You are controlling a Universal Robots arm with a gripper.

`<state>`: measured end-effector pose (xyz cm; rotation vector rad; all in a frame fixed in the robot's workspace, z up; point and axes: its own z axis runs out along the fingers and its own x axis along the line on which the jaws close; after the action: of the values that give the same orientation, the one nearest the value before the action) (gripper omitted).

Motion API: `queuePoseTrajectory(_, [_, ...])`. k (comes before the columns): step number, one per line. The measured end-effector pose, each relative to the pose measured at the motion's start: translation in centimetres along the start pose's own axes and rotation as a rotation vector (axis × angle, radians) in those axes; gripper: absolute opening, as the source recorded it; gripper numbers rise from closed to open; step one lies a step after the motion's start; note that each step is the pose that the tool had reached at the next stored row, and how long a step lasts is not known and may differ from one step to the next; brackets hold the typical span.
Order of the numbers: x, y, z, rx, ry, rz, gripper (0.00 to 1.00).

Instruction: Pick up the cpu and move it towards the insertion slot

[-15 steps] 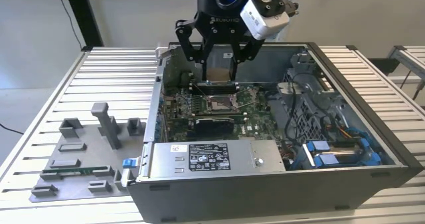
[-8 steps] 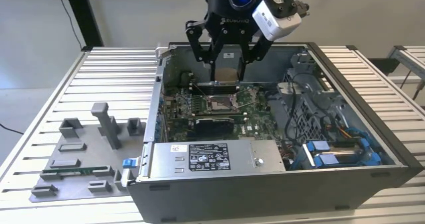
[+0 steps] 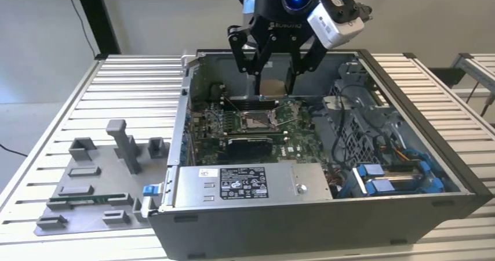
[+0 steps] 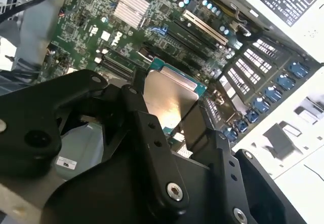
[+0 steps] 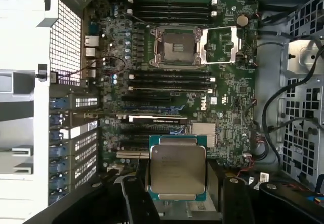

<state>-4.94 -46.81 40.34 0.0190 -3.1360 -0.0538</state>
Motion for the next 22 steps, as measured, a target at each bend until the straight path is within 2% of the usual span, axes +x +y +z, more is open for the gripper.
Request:
queuePoseTrajectory(7, [-0.07,0.02,0.00,0.0002,0.0001,0.000,0.00])
queuePoseTrajectory(10, [-0.08,0.24,0.00,0.0003,0.0001,0.000,0.00])
queuePoseTrajectory(14, [-0.09,1.27,0.05,0.0002,0.0000,0.000,0.00])
queuePoseTrajectory(22, [-0.12,4.21,0.17,0.0002,0.0000,0.000,0.00])
